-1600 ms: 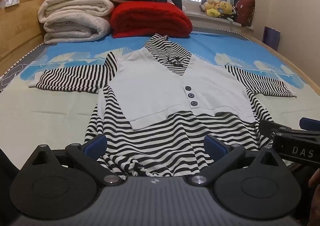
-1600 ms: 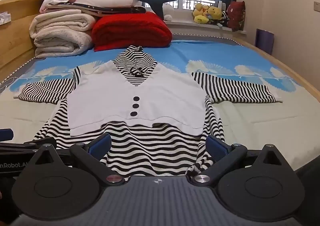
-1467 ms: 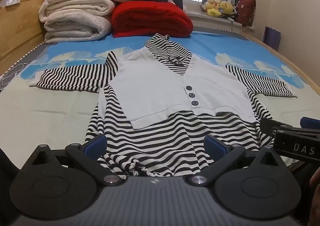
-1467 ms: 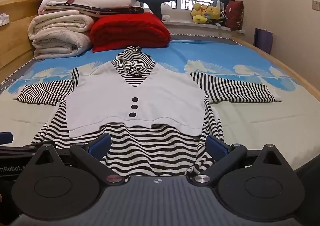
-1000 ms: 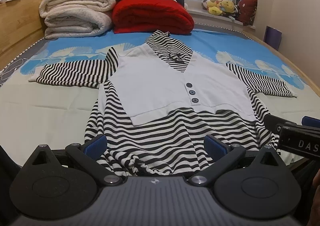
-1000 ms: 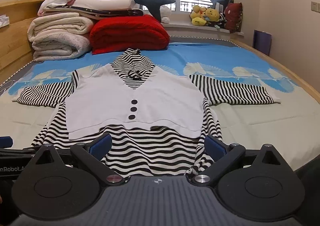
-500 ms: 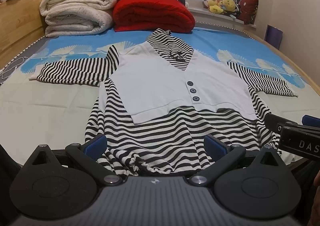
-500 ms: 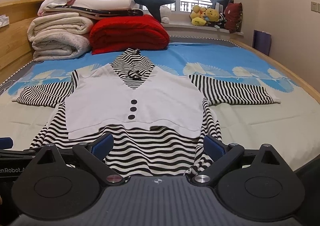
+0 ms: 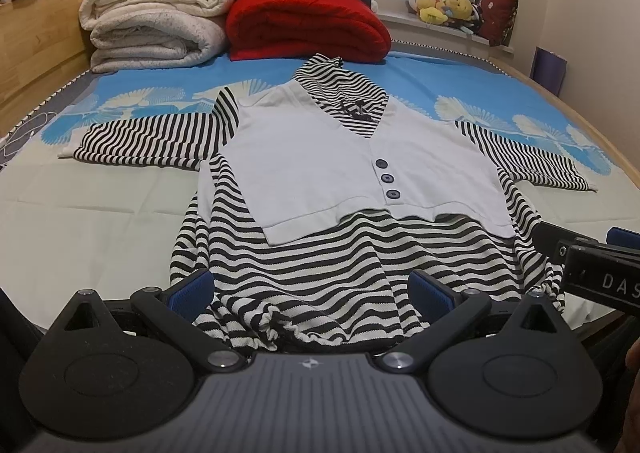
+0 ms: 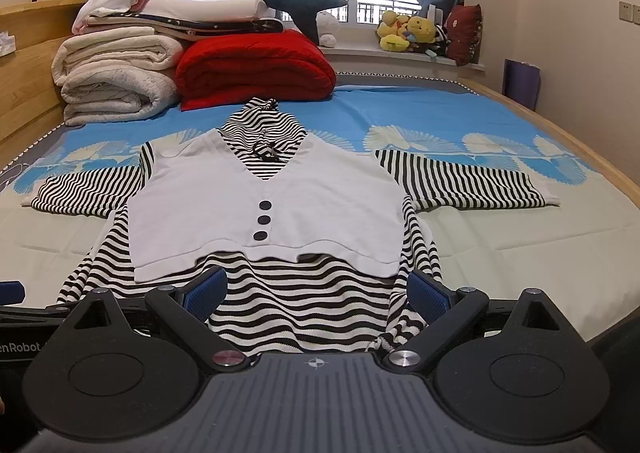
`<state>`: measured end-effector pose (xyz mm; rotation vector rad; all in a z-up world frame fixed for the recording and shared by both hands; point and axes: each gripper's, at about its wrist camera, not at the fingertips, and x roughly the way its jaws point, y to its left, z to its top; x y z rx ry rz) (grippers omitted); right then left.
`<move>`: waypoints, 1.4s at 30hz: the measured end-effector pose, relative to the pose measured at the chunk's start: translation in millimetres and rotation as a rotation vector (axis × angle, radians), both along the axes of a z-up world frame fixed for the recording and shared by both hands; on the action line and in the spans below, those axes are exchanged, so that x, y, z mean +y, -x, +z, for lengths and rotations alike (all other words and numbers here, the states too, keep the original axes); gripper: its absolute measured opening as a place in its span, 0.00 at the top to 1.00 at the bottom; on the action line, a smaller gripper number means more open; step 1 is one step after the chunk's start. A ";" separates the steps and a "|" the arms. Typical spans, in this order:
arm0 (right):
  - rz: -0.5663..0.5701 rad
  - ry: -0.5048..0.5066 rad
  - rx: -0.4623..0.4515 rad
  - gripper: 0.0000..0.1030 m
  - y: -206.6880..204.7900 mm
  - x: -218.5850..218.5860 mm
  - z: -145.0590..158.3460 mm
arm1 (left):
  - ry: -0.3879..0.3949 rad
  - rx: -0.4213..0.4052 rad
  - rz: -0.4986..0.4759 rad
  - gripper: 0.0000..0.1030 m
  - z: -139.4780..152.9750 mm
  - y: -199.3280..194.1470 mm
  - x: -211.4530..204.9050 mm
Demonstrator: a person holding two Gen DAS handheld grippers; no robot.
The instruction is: Fold small clothes
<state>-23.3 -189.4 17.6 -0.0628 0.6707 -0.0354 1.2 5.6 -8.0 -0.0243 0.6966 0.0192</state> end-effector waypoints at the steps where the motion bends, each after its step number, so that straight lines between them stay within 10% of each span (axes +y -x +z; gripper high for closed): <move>1: 0.001 0.000 -0.001 0.06 0.0 0.0 0.1 | 0.000 0.000 0.000 0.00 -0.5 0.1 0.0; 32: -0.033 -0.006 -0.012 0.07 -3.9 -5.9 2.3 | 0.062 0.082 -0.032 0.05 25.8 -9.0 0.6; 42: -0.020 0.052 -0.167 0.07 -64.7 -50.0 44.9 | -0.011 -0.187 -0.106 0.07 78.8 -55.4 3.8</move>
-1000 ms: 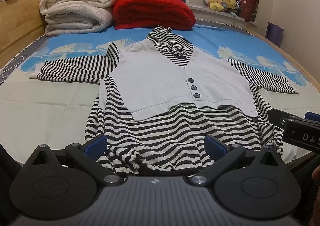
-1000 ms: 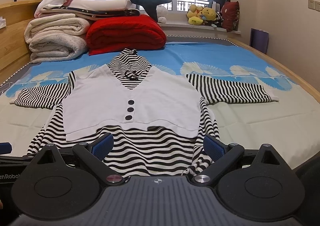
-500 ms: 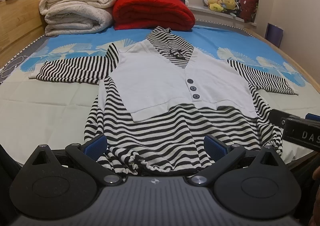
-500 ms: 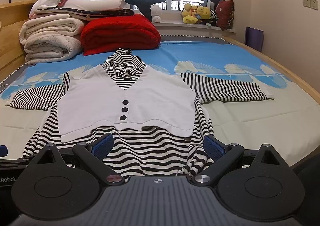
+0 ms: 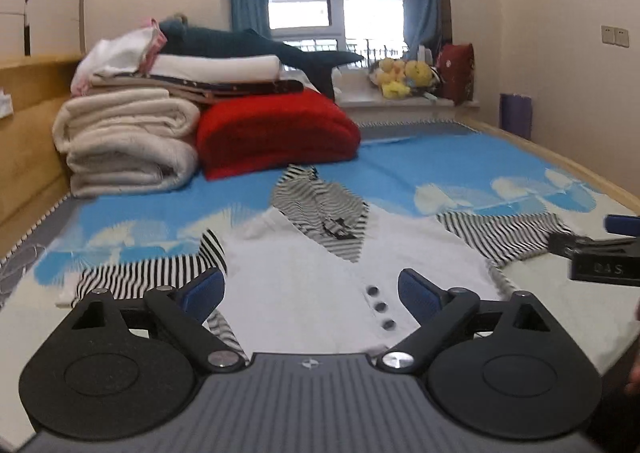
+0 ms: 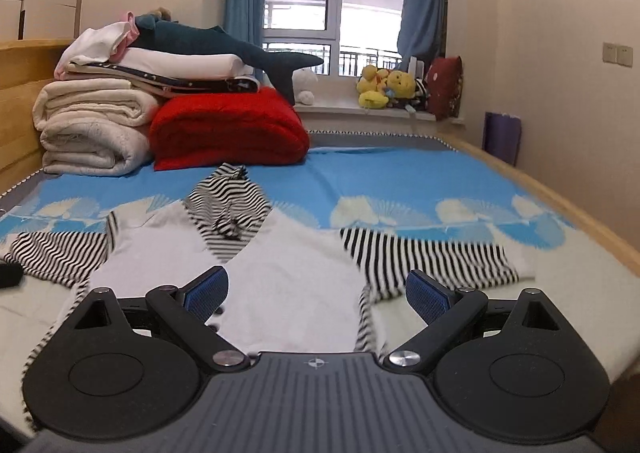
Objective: Fold small clothes
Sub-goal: 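Lower both tools toward the striped shirt's sleeves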
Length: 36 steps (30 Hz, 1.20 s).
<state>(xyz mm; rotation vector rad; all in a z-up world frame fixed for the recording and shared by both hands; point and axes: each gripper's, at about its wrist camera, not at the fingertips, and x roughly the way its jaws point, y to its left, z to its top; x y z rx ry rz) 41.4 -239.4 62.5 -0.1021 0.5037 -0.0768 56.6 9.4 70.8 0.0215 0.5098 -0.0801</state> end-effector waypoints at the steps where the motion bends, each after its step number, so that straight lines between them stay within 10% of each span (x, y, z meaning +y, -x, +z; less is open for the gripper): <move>1: -0.001 0.016 0.013 0.07 -7.6 -4.4 -6.5 | -0.037 -0.005 0.012 0.08 -11.9 -6.4 -1.7; 13: -0.254 -0.054 0.457 0.12 -42.0 -42.9 -117.7 | -0.013 0.387 0.102 0.35 -138.9 -62.9 38.9; 19: -0.351 -0.092 0.592 0.52 -42.4 -63.2 -144.9 | -0.033 0.628 0.212 0.77 -179.8 -70.2 71.7; 29: -0.378 -0.066 0.612 0.59 -36.2 -65.6 -147.5 | -0.053 0.547 0.249 0.80 -165.6 -59.1 75.0; 36: -0.286 -0.079 0.488 0.47 -29.0 -53.5 -123.9 | -0.011 0.444 0.108 0.78 -137.7 -54.1 53.6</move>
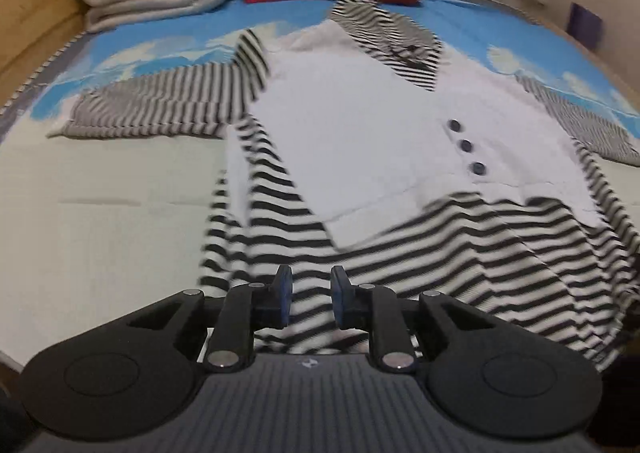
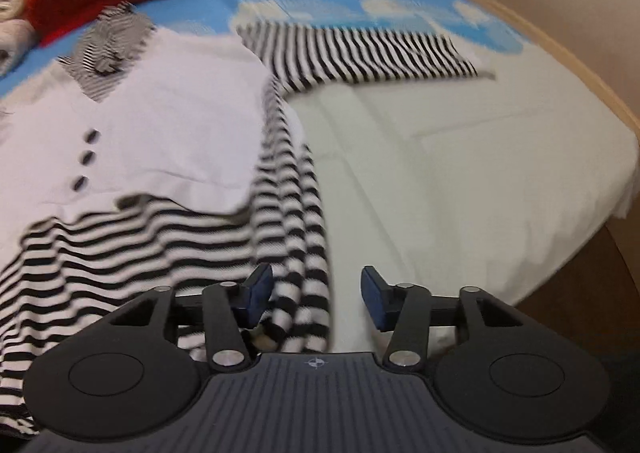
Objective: Fold small clothes
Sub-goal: 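Lower both tools toward the striped shirt's sleeves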
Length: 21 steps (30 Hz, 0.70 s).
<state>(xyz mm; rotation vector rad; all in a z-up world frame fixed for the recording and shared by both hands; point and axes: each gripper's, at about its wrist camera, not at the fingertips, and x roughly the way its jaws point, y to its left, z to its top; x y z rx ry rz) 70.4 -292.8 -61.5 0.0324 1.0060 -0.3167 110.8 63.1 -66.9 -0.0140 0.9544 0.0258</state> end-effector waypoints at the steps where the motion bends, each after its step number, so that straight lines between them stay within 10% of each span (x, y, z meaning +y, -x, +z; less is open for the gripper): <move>1: 0.016 -0.007 0.007 0.46 0.2 1.9 -0.7 | 0.018 0.027 -0.001 0.78 -4.1 -1.3 -0.5; 4: 0.043 0.000 0.100 0.45 -2.8 5.0 -13.8 | 0.052 0.202 0.044 0.77 -32.1 -6.1 5.2; 7: 0.016 0.037 0.189 0.41 -2.5 2.2 -26.8 | 0.085 0.209 0.077 0.75 -30.4 -9.7 12.3; 21: 0.175 0.144 -0.137 0.39 -2.0 36.6 21.4 | -0.022 -0.278 0.119 0.64 71.5 -1.2 4.5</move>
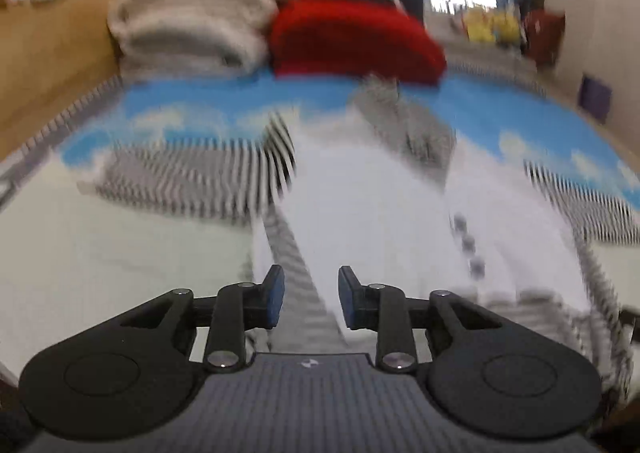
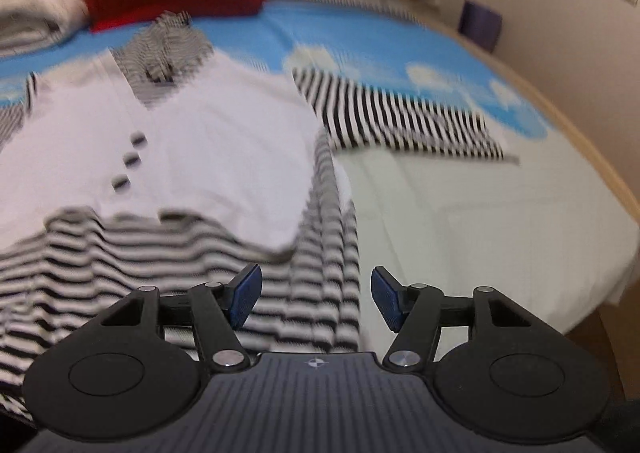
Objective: Fold small clothes
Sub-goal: 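Lower both tools toward the striped shirt's sleeves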
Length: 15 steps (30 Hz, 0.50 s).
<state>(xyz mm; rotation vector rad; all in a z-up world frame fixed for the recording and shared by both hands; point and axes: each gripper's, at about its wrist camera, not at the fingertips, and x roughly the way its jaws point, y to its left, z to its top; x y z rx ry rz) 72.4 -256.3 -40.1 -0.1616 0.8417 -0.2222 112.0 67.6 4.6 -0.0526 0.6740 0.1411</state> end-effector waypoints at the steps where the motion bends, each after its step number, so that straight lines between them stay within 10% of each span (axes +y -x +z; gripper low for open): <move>1: 0.011 0.000 -0.025 0.39 0.3 2.0 3.5 | 0.005 -0.030 0.013 0.58 12.0 -2.1 3.4; 15: 0.000 -0.052 -0.073 0.39 -3.4 4.5 5.4 | -0.180 -0.370 0.000 0.50 139.2 -79.2 36.2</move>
